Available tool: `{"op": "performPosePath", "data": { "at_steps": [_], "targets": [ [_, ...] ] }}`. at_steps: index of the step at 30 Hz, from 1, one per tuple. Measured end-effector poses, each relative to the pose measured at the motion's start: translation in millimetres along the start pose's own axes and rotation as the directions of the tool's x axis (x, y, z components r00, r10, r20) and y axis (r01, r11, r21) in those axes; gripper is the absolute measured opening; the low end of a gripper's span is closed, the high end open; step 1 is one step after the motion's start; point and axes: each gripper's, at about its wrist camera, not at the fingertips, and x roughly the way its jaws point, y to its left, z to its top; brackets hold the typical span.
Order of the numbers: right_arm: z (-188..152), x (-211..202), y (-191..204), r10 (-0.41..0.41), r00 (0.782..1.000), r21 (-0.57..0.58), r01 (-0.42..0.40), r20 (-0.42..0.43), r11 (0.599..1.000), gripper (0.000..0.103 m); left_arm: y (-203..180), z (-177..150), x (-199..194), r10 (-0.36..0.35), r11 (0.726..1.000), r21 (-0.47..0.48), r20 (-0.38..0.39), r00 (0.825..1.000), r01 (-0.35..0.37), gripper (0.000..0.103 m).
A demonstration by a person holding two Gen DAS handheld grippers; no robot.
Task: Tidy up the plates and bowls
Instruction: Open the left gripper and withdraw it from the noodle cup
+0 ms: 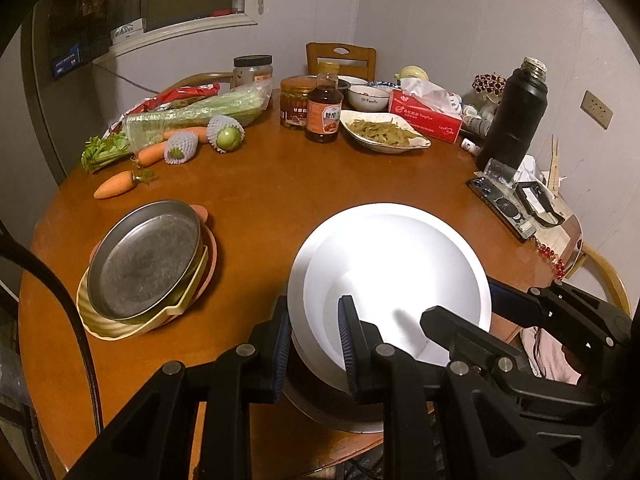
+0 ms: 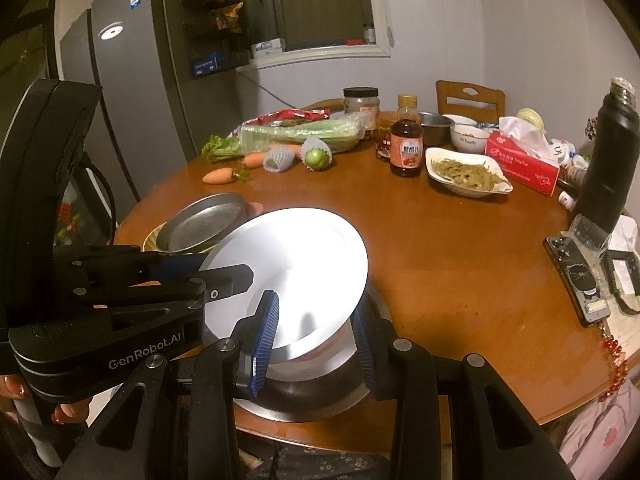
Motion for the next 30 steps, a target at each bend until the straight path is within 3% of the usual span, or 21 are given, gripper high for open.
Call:
{"op": "performPosePath", "data": {
  "at_steps": [30],
  "targets": [
    [-10, 20, -3, 0.013, 0.998, 0.006, -0.012, -0.057, 1.000, 0.039, 0, -10, 18, 0.037, 0.999, 0.000, -0.031, 0.999, -0.037, 0.023]
  ]
}}
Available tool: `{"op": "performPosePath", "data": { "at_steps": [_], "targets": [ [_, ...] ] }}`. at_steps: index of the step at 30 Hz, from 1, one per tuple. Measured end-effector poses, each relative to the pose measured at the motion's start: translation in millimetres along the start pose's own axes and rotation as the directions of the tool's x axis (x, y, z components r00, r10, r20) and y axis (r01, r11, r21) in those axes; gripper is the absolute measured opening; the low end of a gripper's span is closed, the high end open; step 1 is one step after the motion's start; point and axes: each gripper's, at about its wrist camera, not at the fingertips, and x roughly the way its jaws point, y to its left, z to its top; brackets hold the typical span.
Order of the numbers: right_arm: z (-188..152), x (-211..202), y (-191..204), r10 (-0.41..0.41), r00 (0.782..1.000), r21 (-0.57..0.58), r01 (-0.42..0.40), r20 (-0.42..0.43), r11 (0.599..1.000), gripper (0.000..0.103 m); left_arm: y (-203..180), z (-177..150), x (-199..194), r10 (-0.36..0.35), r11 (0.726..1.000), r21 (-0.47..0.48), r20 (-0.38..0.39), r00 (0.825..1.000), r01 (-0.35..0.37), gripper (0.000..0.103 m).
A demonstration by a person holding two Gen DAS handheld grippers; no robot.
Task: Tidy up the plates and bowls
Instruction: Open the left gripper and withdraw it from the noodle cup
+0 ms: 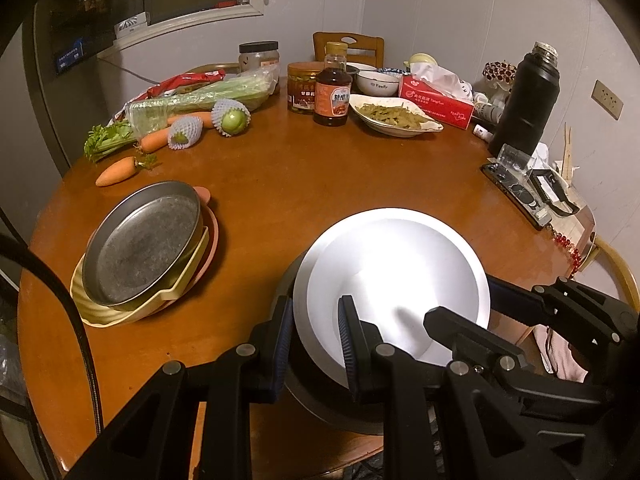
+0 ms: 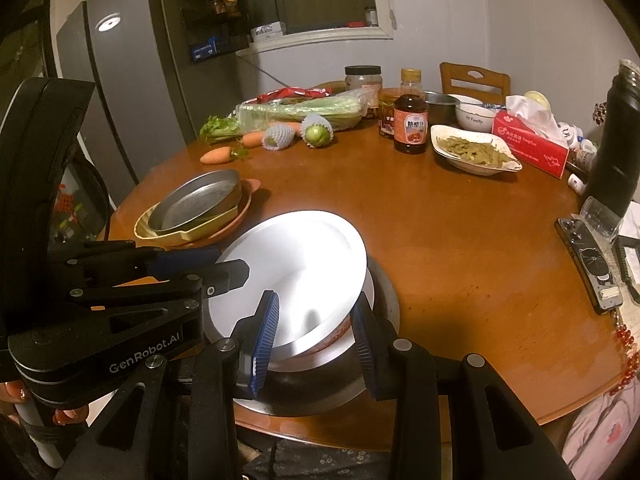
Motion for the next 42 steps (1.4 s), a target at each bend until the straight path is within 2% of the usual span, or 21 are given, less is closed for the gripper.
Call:
{"op": "performPosePath", "data": {
  "at_steps": [21, 32, 42],
  "targets": [
    [-2, 4, -4, -0.005, 1.000, 0.013, 0.005, -0.026, 1.000, 0.039, 3, -3, 3, 0.014, 1.000, -0.001, -0.007, 1.000, -0.014, 0.023],
    [1, -7, -7, -0.010, 1.000, 0.023, 0.010, -0.001, 1.000, 0.039, 6, -3, -6, 0.021, 1.000, -0.006, 0.011, 1.000, -0.021, 0.024],
    [5, -19, -6, -0.021, 0.999, 0.024, 0.021, 0.028, 0.999, 0.040, 7, -2, -17, 0.026, 1.000, -0.012, 0.041, 0.999, -0.026, 0.030]
  ]
}}
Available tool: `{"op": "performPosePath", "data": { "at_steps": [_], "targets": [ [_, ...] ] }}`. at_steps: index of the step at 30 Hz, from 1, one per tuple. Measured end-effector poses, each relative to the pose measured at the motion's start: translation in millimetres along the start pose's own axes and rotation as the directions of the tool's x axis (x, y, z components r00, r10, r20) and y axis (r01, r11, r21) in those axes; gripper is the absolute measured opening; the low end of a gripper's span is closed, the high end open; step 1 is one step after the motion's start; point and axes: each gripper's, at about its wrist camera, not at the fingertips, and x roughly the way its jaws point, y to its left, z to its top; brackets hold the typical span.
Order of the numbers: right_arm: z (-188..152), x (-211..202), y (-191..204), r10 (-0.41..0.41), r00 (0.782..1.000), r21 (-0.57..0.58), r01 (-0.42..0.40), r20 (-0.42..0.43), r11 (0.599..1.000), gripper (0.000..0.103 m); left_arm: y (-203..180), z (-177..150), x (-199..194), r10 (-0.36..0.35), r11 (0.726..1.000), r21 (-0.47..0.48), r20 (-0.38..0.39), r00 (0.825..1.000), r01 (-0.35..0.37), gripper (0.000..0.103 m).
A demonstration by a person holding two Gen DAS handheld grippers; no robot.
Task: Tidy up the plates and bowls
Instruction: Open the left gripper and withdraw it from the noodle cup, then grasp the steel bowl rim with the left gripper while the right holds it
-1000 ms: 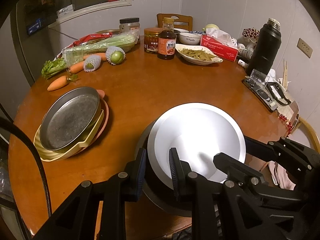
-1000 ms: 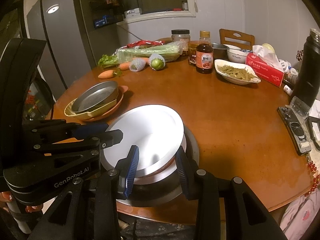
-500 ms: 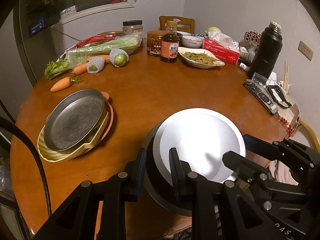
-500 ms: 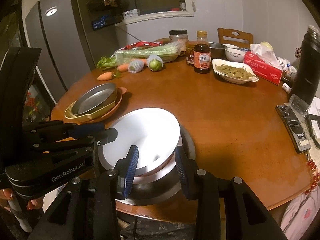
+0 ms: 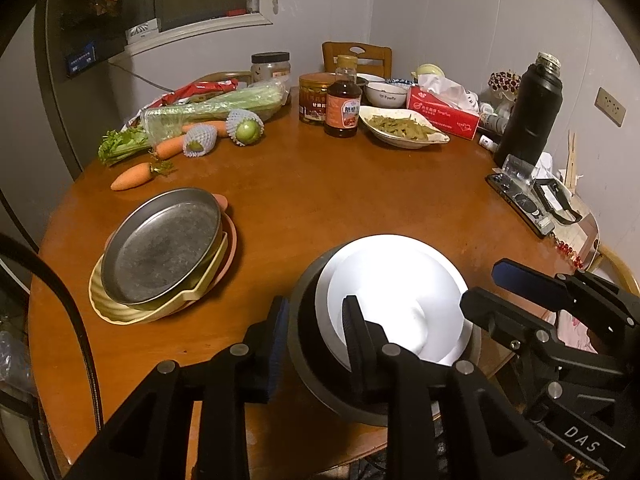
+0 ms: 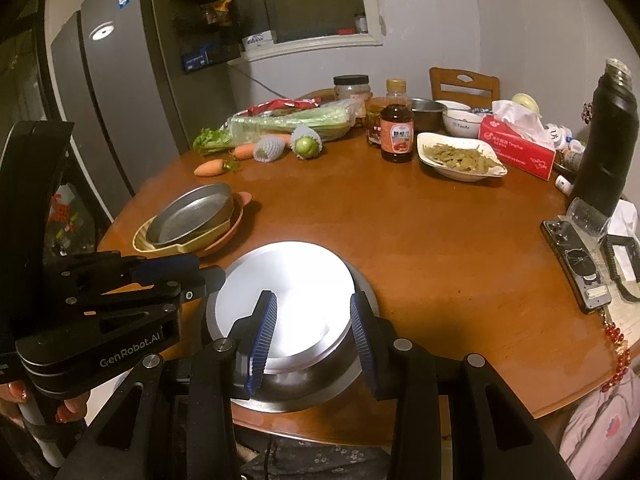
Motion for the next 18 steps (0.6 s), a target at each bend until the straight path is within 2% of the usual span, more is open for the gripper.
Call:
{"op": "performPosePath", "data": {
  "at_steps": [4, 7, 12, 18],
  "targets": [
    [2.4, -4.6, 1.5, -0.004, 1.000, -0.004, 0.004, 0.015, 1.000, 0.040, -0.4, 0.3, -5.1, 0.001, 1.000, -0.001, 0.013, 1.000, -0.001, 0.034],
    [3.1, -7.1, 1.8, -0.012, 1.000, -0.004, 0.012, 0.024, 1.000, 0.046, -0.6, 0.3, -8.3, 0.003, 1.000, -0.001, 0.022, 1.000, -0.003, 0.038],
    [3.1, -8.3, -0.1, -0.029, 0.999, 0.004, 0.029, 0.027, 1.000, 0.047, 0.0, -0.7, -10.5, 0.014, 1.000, -0.003, 0.026, 1.000, -0.014, 0.049],
    [1.1, -2.4, -7.8, -0.048, 0.999, 0.025, 0.048, 0.009, 0.999, 0.047, 1.3, -3.5, -3.6, 0.009, 1.000, -0.012, -0.001, 1.000, -0.009, 0.050]
  ]
}}
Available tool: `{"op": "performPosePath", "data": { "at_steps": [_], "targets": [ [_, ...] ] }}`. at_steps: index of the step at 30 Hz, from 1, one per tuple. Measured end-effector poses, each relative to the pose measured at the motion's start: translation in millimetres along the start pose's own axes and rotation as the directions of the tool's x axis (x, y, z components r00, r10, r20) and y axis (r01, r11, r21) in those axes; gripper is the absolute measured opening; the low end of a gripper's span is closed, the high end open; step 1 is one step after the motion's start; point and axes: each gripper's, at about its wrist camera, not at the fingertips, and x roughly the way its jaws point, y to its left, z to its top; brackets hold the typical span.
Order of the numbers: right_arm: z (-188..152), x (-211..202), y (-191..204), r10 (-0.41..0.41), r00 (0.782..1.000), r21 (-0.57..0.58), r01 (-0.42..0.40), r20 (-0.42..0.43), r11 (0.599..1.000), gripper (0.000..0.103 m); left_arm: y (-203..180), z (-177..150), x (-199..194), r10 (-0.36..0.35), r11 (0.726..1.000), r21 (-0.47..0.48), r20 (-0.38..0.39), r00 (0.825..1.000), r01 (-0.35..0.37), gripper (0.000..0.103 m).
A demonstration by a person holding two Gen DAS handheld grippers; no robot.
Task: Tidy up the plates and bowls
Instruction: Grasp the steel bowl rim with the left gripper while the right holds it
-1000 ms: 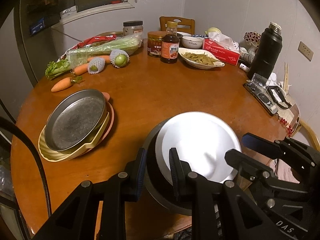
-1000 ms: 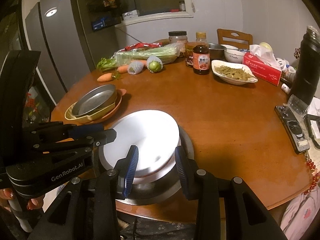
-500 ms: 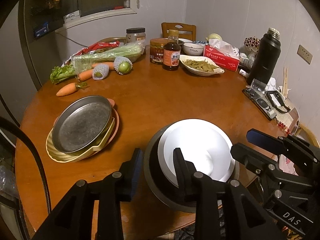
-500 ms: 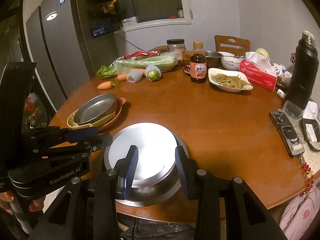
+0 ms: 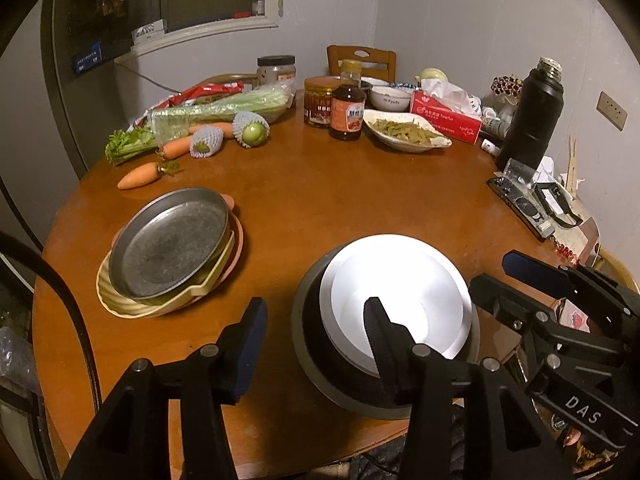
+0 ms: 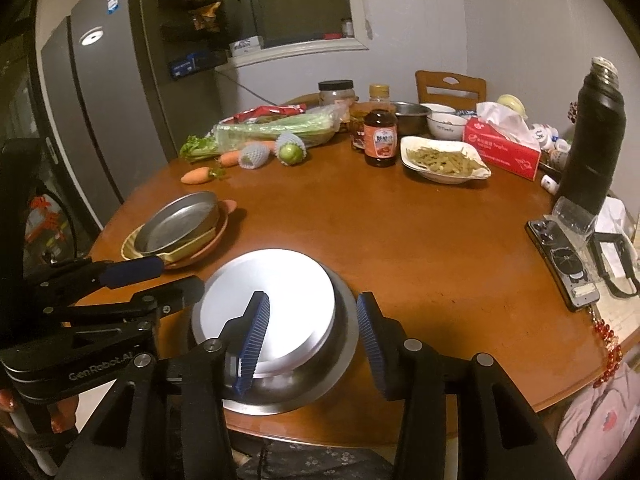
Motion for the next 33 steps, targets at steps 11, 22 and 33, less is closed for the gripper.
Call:
{"op": "performPosePath", "data": {
  "at_steps": [11, 22, 33],
  "targets": [
    [-6, 12, -11, -0.017, 0.999, 0.026, 0.018, -0.033, 1.000, 0.048, 3, -5, 13, -0.013, 1.000, -0.012, -0.030, 0.999, 0.012, 0.050],
    [-10, 19, -15, -0.026, 0.998, 0.041, 0.028, -0.052, 0.999, 0.050, 6, -6, 18, -0.018, 0.999, -0.028, -0.036, 0.999, 0.017, 0.056],
    [-13, 32, -16, 0.006, 0.996, 0.078, 0.001, -0.086, 0.997, 0.057, 12, -8, 32, -0.027, 0.998, -0.057, -0.058, 0.998, 0.023, 0.063]
  ]
}}
